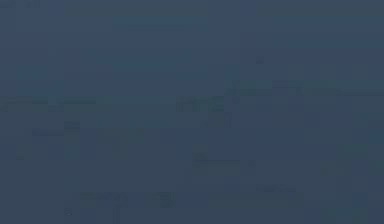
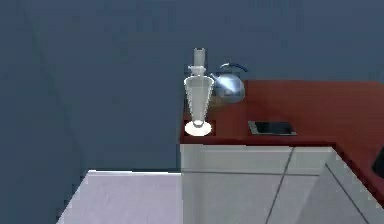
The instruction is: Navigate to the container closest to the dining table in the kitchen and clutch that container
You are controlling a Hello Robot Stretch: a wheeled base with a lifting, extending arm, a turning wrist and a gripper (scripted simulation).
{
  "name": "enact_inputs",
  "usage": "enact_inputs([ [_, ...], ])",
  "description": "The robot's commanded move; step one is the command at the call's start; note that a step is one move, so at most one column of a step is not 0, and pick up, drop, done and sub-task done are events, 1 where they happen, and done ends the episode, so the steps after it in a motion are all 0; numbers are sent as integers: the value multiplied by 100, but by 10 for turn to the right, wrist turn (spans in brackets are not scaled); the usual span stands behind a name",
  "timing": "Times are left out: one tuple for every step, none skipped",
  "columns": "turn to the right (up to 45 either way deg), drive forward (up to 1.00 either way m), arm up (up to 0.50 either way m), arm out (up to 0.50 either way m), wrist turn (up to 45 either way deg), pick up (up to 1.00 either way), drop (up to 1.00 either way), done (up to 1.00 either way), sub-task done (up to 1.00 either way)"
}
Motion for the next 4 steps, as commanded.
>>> enact_inputs([
  [-450,0,0,0,0,0,0,0,0],
  [-420,0,0,0,0,0,0,0,0],
  [0,90,0,0,0,0,0,0,0],
  [-450,0,0,0,0,0,0,0,0],
])
